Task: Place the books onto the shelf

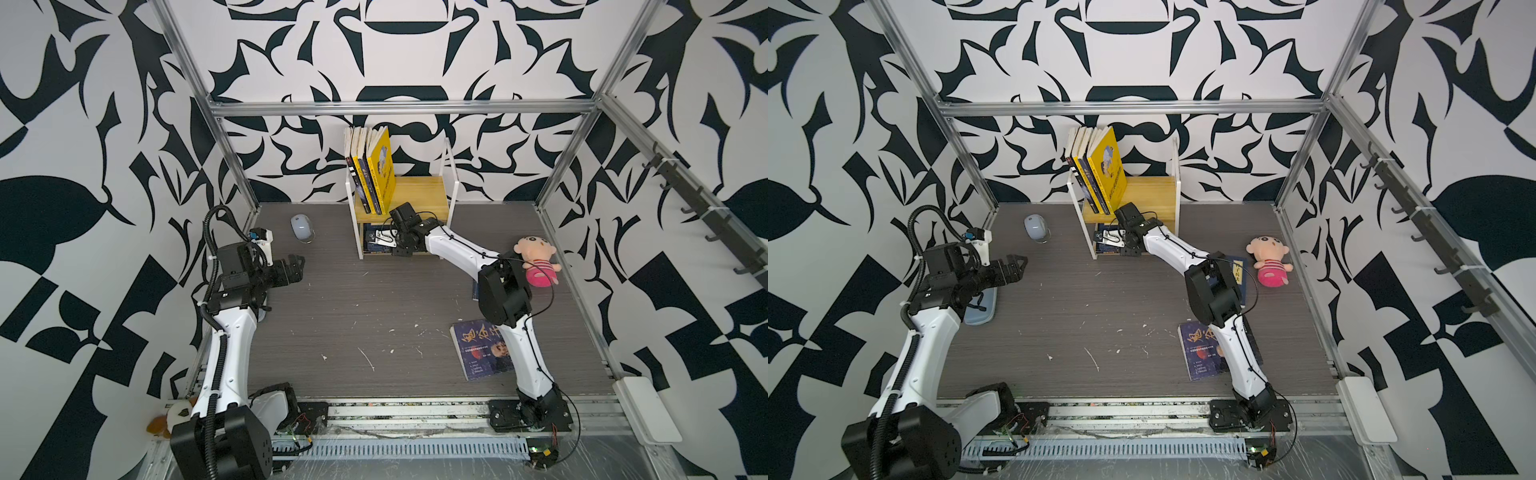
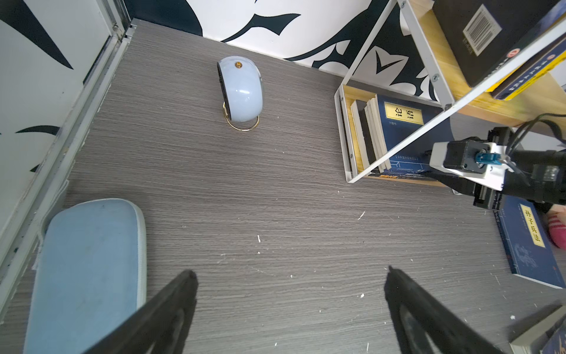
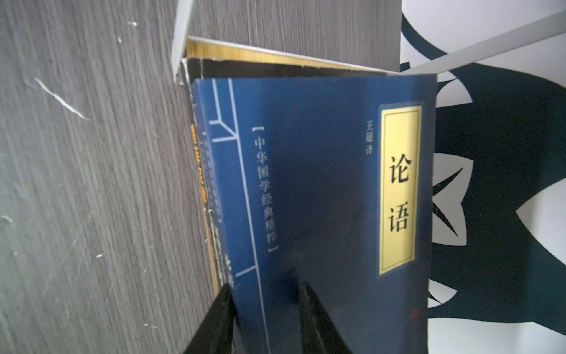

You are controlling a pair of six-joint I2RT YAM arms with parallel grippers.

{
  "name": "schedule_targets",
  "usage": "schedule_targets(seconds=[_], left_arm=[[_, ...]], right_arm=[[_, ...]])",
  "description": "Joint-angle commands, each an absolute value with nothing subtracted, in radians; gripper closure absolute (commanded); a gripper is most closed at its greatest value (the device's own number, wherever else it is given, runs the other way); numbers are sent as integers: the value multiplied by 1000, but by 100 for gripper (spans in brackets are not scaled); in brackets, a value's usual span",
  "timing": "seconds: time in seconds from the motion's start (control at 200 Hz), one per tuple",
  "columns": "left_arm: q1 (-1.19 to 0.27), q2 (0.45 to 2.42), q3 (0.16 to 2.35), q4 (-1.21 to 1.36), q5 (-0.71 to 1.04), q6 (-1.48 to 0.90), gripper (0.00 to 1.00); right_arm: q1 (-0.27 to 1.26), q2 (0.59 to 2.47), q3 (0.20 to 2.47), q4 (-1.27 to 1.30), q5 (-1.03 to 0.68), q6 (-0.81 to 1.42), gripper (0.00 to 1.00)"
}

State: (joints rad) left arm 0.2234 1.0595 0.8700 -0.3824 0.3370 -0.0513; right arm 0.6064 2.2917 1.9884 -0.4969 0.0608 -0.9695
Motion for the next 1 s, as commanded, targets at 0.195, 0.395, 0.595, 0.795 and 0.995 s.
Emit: schedule_targets(seconds=[0.195, 0.395, 0.595, 0.795, 0.995], left_arm=[[230, 1054, 847, -369, 353, -51, 0], [230, 1052, 845, -368, 370, -51, 0], [231, 1061, 847, -365, 397, -63, 0], [231, 1075, 847, -364, 421, -65, 0], [233, 1084, 848, -366, 429, -67, 0]], right_arm=[[606, 2219, 2021, -494, 59, -905, 56], [606, 1992, 1789, -494, -7, -731, 49], [568, 1699, 1430, -454, 16, -430, 48], [402, 1546, 1200, -455, 24, -46, 49], [202, 1486, 1038, -430, 20, 188, 50]])
